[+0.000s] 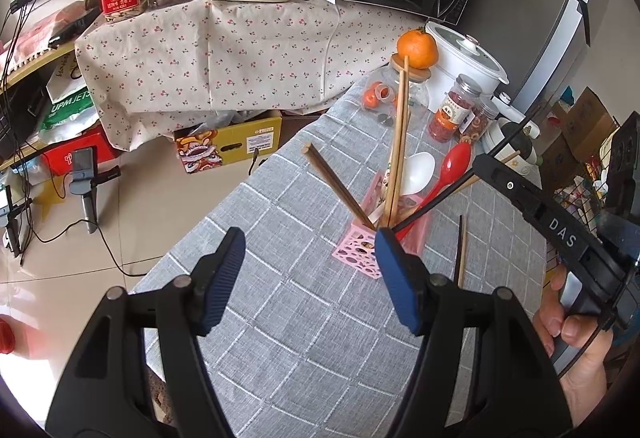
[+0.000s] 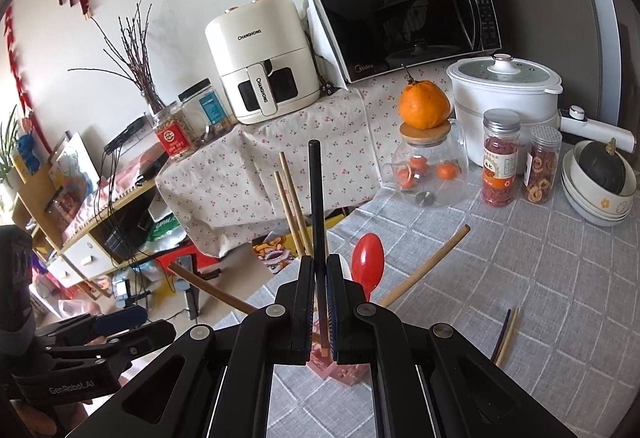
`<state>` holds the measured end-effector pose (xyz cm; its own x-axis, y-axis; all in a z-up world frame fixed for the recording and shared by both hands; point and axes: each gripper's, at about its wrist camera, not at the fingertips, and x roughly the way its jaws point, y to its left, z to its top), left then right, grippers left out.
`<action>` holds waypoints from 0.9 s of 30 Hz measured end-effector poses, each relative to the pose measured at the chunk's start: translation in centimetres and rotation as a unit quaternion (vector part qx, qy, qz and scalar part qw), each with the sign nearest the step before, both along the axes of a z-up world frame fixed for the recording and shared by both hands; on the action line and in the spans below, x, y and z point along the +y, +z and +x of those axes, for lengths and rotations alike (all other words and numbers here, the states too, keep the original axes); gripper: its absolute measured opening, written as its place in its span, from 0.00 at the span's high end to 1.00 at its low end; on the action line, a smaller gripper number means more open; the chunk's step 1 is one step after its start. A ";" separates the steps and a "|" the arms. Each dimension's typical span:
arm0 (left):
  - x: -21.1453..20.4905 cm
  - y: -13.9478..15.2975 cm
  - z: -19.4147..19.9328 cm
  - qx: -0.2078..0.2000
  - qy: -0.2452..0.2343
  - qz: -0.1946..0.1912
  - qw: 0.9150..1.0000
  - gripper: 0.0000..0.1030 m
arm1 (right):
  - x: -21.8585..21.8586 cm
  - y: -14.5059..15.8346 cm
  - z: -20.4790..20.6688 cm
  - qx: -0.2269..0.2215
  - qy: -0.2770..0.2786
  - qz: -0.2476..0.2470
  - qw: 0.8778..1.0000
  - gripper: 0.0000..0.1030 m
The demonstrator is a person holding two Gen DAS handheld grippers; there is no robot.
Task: Organize utensils
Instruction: 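Lower the black chopstick into the pink holder and open the right gripper, then grasp the black chopstick on the table with the left gripper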
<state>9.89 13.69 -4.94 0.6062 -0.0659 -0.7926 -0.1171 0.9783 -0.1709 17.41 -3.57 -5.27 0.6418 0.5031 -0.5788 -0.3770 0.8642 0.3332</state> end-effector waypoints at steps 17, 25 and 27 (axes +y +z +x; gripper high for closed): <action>-3.8 -1.0 0.3 0.026 -0.055 0.013 0.998 0.32 | -6.4 3.8 -2.3 0.007 -0.007 0.020 1.000 0.54; -7.6 -2.7 0.3 0.058 -0.091 0.001 0.994 0.32 | -11.6 4.5 -4.0 0.018 -0.032 -0.002 0.999 0.45; -8.9 -3.3 0.2 0.067 -0.102 0.004 0.992 0.32 | -12.9 4.1 -4.4 0.031 -0.038 -0.012 0.999 0.42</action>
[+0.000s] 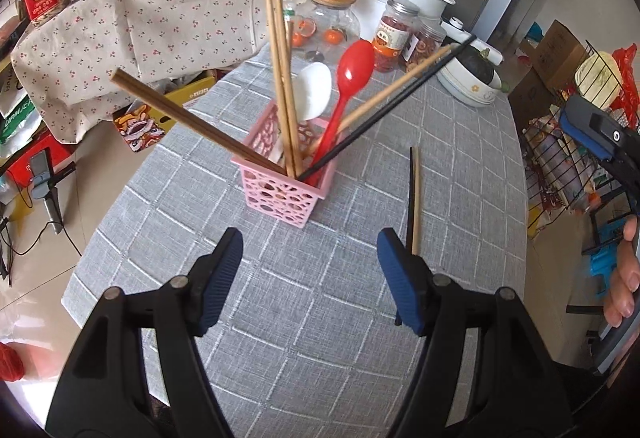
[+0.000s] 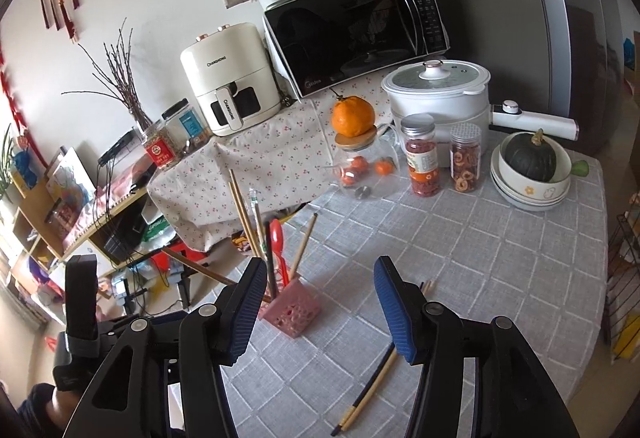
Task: Organize utensils
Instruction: 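Grasp the black chopstick on the table with the left gripper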
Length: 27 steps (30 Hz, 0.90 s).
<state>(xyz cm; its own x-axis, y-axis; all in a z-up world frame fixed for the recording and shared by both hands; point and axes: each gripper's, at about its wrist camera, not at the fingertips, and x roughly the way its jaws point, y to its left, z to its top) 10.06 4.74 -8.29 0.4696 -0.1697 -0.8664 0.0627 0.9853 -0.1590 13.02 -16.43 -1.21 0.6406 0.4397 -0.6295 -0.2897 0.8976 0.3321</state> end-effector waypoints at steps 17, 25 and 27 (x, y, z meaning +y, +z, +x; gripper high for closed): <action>-12.2 -7.9 2.7 0.090 -0.089 0.013 0.992 0.32 | -10.1 -8.2 -1.2 0.155 -0.072 -0.076 0.982 0.33; -13.8 -10.7 7.0 0.092 -0.042 -0.022 0.995 0.80 | -12.2 -10.0 -1.8 0.183 -0.074 -0.098 0.975 0.33; -13.5 -11.0 7.7 0.084 -0.026 -0.027 0.996 0.87 | -12.8 -10.4 -1.8 0.191 -0.075 -0.093 0.974 0.33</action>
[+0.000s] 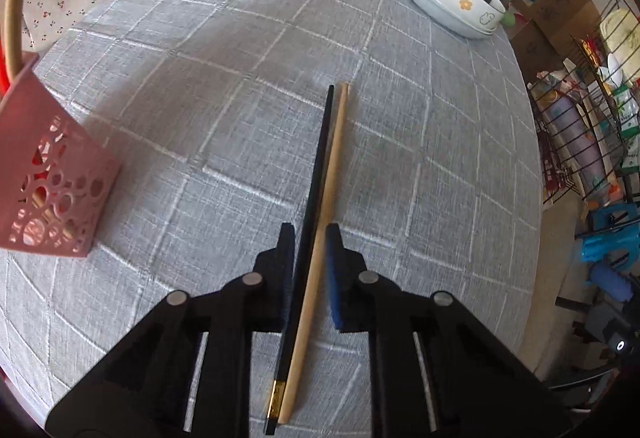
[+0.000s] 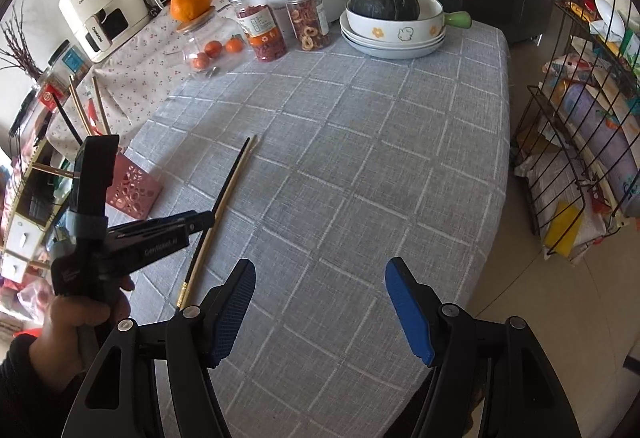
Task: Organize utensils
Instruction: 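Grasp the black chopstick on the table with the left gripper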
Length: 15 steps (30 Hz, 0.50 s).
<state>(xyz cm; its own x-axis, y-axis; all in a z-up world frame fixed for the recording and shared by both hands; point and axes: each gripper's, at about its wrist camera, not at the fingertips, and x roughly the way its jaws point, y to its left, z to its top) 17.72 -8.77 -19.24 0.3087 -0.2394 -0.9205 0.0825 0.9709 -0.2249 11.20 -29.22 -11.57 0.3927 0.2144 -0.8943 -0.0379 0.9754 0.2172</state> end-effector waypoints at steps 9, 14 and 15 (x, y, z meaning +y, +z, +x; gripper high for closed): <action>0.2 -0.7 2.2 -0.010 0.015 -0.017 1.000 0.90 | -1.0 -0.1 0.0 0.003 -0.003 0.008 1.000 0.33; -0.5 -1.0 2.7 -0.014 0.003 -0.004 1.000 0.90 | -1.0 0.0 0.1 0.004 -0.007 0.018 1.000 0.33; -0.6 -1.1 2.7 -0.014 0.001 -0.003 1.000 0.90 | -1.0 -0.1 0.0 0.004 -0.007 0.016 1.000 0.33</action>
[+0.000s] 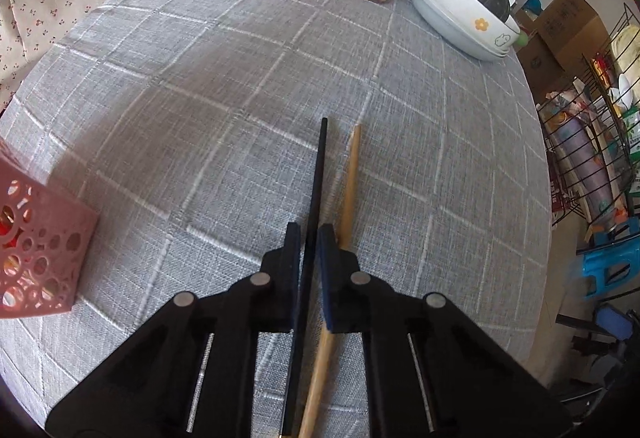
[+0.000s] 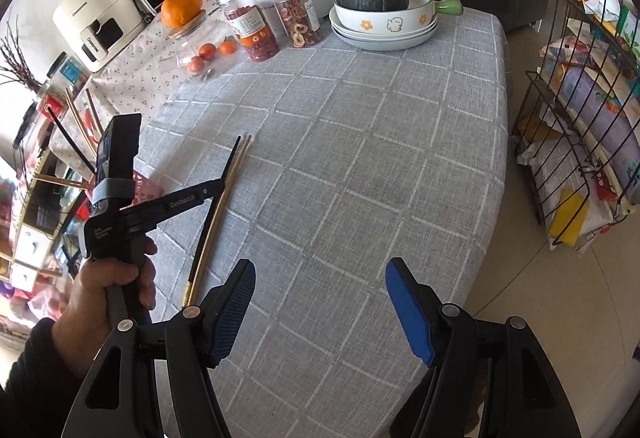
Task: Organize utensils
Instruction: 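Grasp the black chopstick on the table with the left gripper, then lift the black chopstick with the left gripper while the right gripper grasps the bamboo chopstick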
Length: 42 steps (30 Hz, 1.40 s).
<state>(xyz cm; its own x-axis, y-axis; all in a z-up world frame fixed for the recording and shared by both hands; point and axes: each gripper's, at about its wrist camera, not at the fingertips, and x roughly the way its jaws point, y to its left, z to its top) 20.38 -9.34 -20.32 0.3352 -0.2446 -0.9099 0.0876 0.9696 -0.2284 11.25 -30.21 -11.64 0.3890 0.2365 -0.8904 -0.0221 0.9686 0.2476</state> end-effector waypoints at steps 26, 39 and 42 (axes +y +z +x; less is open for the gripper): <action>-0.3 6.8 -8.2 -0.032 -0.124 -0.001 0.992 0.94 | 2.2 -1.6 2.2 0.026 -0.012 -0.029 0.999 0.33; 6.3 12.8 -12.7 -0.100 -0.134 -0.008 0.986 0.94 | 7.8 -3.7 5.2 0.045 0.003 -0.045 0.998 0.33; 8.2 13.5 -13.3 -0.110 -0.124 -0.012 0.986 0.94 | 9.4 -4.6 6.4 0.049 0.009 -0.047 0.998 0.33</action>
